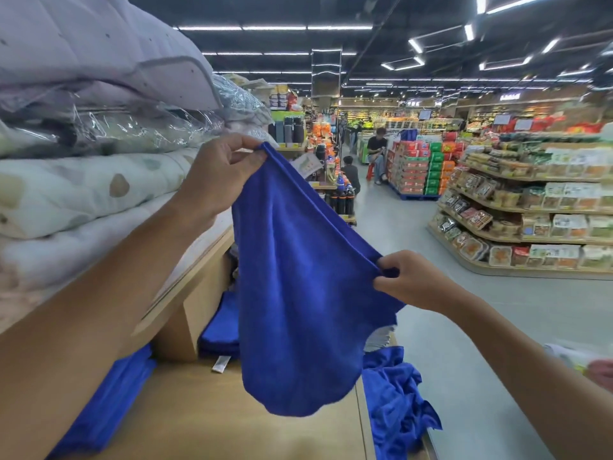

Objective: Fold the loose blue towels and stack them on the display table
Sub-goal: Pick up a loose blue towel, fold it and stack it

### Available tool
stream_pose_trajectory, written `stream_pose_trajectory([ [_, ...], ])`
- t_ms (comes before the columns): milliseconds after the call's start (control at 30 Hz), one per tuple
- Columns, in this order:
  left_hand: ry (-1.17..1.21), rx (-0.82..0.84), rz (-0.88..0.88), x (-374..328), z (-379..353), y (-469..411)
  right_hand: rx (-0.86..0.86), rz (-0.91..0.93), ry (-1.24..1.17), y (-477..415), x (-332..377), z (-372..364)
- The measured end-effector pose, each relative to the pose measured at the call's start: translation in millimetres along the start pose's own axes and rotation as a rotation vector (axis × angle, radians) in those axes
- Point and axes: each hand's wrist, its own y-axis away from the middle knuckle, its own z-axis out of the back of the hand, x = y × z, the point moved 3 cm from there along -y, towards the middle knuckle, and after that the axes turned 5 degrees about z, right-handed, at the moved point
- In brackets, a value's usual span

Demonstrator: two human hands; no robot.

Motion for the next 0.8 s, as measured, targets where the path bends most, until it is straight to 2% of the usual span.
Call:
stream_pose_trajectory([
  [100,0.012,-0.043,-0.007,7,10,-1,-0.051,0.039,-0.081,7,-15,15],
  [233,0.021,-0.114,-0.002,18,20,11,-0.269,0.126,-0.219,17,-23,36],
  [367,0.039,-0.201,0.007,30,28,41,-0.417,0.200,-0.503,30,-20,52],
  [533,0.139,-0.330,0.005,38,41,89,-0.291,0.213,-0.794,47,-20,64],
  [700,0.189,-0.381,-0.006,50,63,134,-0.278,0.232,-0.813,63,-16,53],
  [800,0.175,-0.411,0.044,68,80,161,-0.268,0.247,-0.804,75,-10,36],
])
